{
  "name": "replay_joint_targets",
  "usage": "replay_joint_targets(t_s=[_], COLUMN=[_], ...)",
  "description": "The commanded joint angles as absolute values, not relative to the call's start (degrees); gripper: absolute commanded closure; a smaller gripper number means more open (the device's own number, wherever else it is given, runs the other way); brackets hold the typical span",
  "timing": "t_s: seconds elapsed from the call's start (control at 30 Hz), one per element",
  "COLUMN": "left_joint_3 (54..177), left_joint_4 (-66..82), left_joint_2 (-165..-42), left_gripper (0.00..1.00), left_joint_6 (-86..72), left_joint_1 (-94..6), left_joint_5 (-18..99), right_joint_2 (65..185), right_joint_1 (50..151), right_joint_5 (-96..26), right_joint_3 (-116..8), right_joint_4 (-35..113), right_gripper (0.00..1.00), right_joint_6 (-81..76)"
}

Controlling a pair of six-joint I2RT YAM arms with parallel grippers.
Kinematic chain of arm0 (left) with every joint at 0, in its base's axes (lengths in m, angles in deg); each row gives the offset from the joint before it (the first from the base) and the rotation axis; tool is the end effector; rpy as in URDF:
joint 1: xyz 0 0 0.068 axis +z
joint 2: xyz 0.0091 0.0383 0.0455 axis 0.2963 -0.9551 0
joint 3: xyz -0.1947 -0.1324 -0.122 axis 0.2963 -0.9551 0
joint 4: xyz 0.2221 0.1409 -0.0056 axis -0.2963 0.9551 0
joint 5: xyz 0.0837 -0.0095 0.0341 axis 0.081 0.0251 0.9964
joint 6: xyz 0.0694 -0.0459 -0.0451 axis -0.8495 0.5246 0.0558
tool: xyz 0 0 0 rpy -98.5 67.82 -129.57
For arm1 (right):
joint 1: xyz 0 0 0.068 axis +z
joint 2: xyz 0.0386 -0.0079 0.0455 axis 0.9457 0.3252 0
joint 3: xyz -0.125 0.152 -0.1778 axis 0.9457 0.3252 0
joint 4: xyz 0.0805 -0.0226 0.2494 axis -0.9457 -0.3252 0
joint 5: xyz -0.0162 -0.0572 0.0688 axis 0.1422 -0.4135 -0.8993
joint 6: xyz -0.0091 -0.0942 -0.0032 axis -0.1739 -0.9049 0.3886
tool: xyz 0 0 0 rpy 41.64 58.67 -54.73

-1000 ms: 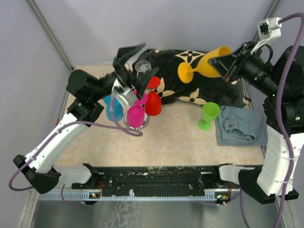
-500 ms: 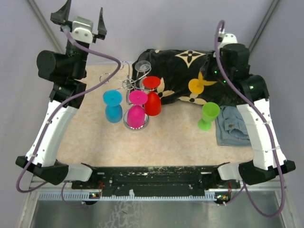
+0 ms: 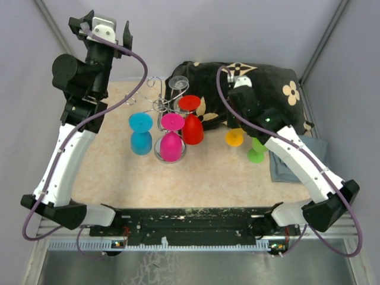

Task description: Take the wine glass off the wine glass rack

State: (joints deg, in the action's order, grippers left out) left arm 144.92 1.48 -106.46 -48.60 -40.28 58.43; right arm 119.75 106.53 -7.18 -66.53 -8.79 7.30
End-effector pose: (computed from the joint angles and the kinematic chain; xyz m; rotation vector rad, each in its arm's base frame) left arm 0.2846 -0.1055 0.6017 0.3161 0.9707 0.2002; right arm 0.2695 0.1562 0.3821 -0.1590 2.1541 0.1392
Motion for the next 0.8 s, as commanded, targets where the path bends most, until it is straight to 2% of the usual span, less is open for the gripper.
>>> replay_joint_targets(t_s=[0.0, 0.27, 0.77], left_joint_3=[147.09, 147.39, 147.02], left_joint_4=[4.8, 6.55, 8.96], left_joint_2=[-107.25, -107.72, -106.96], left_gripper=[0.11, 0.11, 0.12], left_joint_6=[-45.69, -44.06, -43.56], left_joint_1=[-39.77, -39.69, -39.73], left_joint_5=[59.88, 59.52, 59.55], right_joint_2=[116.49, 116.55, 120.74], right_joint_1=[107.05, 107.06, 107.06], right_joint_5=[-4.29, -5.5, -4.17], right_joint_3=[-58.94, -47.37, -40.47], right_joint_4=[-2.8, 4.99, 12.07], right_gripper=[1.0, 1.0, 1.0], right_joint_6=[11.69, 14.13, 15.06])
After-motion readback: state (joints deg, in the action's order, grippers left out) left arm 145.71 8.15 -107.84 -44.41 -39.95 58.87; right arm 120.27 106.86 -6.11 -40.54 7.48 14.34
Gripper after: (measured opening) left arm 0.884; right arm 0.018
